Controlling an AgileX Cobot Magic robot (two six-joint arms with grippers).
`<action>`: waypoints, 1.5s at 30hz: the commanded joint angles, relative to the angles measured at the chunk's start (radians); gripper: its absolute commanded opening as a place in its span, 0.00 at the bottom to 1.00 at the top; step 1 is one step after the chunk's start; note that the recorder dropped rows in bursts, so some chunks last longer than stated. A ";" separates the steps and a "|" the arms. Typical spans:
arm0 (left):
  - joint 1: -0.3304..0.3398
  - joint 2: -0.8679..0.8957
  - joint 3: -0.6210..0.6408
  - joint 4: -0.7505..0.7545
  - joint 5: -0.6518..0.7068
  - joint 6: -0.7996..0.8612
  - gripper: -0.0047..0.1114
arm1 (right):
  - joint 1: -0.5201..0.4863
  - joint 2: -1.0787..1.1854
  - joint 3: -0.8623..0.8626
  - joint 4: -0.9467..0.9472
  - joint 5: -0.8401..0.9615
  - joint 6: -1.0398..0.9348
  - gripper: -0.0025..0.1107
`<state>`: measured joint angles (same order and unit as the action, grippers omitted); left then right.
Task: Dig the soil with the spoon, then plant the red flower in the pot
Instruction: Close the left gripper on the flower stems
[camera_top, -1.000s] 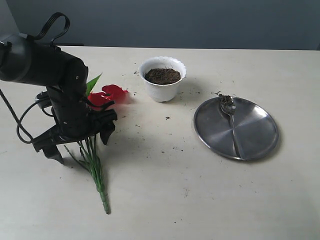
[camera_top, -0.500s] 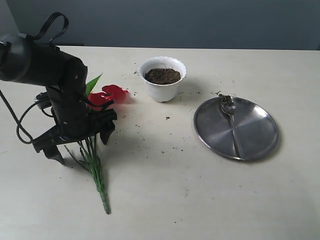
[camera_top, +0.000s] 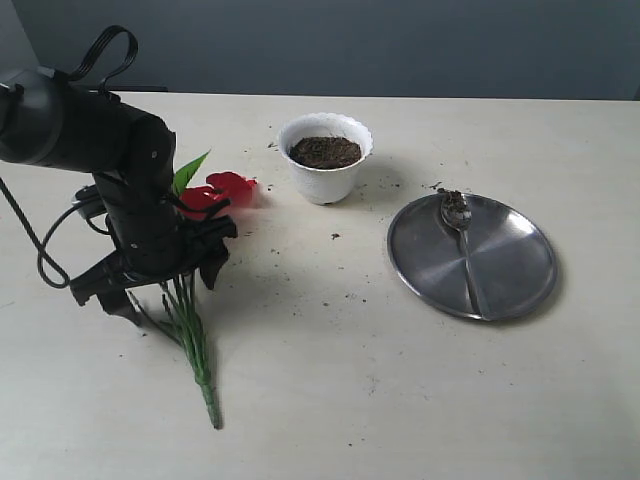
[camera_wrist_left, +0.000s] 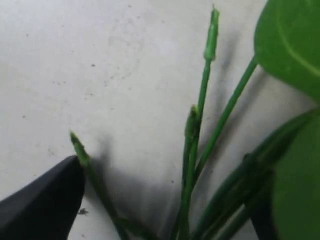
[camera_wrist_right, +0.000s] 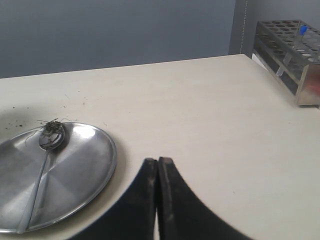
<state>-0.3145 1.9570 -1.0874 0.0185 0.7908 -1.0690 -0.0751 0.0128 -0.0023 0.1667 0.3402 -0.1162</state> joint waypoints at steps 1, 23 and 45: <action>-0.007 0.034 0.020 -0.033 0.042 0.009 0.66 | -0.004 -0.004 0.002 -0.001 -0.005 -0.004 0.02; -0.007 0.034 0.020 -0.019 0.044 0.014 0.38 | -0.004 -0.004 0.002 -0.001 -0.005 -0.004 0.02; -0.007 0.034 0.020 -0.019 0.041 0.014 0.38 | -0.004 -0.004 0.002 -0.001 -0.005 -0.004 0.02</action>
<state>-0.3165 1.9570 -1.0874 0.0000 0.7929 -1.0565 -0.0751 0.0128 -0.0023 0.1667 0.3402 -0.1162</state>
